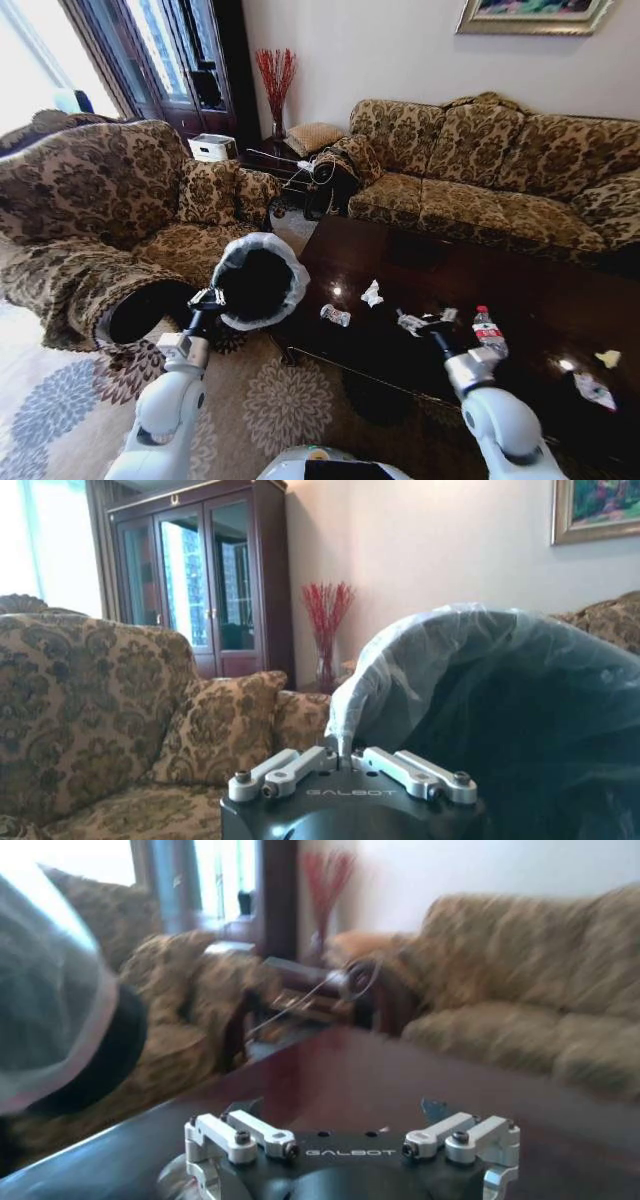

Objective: Move to the front of the table and place the trash on the table into the trash bin.

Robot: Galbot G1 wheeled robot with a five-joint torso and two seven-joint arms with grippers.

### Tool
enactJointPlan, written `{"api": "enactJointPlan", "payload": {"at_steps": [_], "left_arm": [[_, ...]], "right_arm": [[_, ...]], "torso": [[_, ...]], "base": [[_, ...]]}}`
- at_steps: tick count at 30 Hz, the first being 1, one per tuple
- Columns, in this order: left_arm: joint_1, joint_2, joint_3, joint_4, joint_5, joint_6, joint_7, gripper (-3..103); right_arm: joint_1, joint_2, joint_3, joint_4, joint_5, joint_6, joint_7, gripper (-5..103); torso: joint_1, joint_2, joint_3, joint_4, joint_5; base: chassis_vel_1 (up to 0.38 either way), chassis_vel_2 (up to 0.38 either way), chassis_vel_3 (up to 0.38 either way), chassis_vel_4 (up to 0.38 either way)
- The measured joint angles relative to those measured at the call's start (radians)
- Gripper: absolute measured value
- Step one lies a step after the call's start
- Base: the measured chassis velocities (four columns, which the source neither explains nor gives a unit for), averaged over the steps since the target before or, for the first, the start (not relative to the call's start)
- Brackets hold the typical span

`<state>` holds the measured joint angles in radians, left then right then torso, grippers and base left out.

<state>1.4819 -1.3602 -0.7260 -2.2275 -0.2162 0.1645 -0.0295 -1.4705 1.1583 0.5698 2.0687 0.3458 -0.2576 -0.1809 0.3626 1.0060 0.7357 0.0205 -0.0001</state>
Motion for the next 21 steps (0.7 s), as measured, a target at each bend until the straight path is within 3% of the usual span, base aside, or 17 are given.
{"api": "enactJointPlan", "payload": {"at_steps": [4, 6, 7, 9, 16, 21], "left_arm": [[0.0, 0.007, -0.002, -0.019, -0.018, 0.019, -0.001, 1], [-0.004, 0.015, -0.003, -0.033, -0.031, 0.044, -0.014, 1], [-0.004, 0.015, -0.003, -0.033, -0.031, 0.044, -0.014, 1], [-0.012, 0.024, -0.003, -0.049, -0.052, 0.071, -0.022, 1], [-0.022, 0.04, -0.003, -0.059, -0.061, 0.096, -0.026, 1], [-0.02, 0.044, -0.007, -0.061, -0.066, 0.1, -0.026, 1]], "right_arm": [[0.067, -0.049, -0.092, -0.057, 0.023, -0.027, 0.007, 100], [0.166, -0.089, -0.233, -0.135, 0.039, -0.045, 0.032, 100], [0.166, -0.089, -0.233, -0.135, 0.039, -0.045, 0.032, 100], [0.274, -0.096, -0.344, -0.221, 0.058, -0.064, 0.037, 100], [0.448, -0.097, -0.48, -0.391, 0.133, -0.123, 0.007, 100], [0.52, -0.107, -0.557, -0.466, 0.186, -0.121, -0.017, 100]], "torso": [[0.0, 0.0, 0.0, -0.0001, 0.0003], [0.0, 0.0, 0.0, 0.0, 0.0001], [0.0, 0.0, 0.0, 0.0, 0.0001], [0.0, 0.0, 0.0, 0.0002, 0.0001], [0.0, 0.0, 0.0, 0.0001, 0.0], [0.0, 0.0, 0.0, -0.0002, 0.0001]], "base": [[0.0, 0.0, 0.0, 0.0], [0.0, 0.0, 0.0, 0.0], [0.0, 0.0, 0.0, 0.0], [0.0, 0.0, 0.0, 0.0], [0.0, 0.0, 0.0, 0.0], [0.0, 0.0, 0.0, 0.0]]}}
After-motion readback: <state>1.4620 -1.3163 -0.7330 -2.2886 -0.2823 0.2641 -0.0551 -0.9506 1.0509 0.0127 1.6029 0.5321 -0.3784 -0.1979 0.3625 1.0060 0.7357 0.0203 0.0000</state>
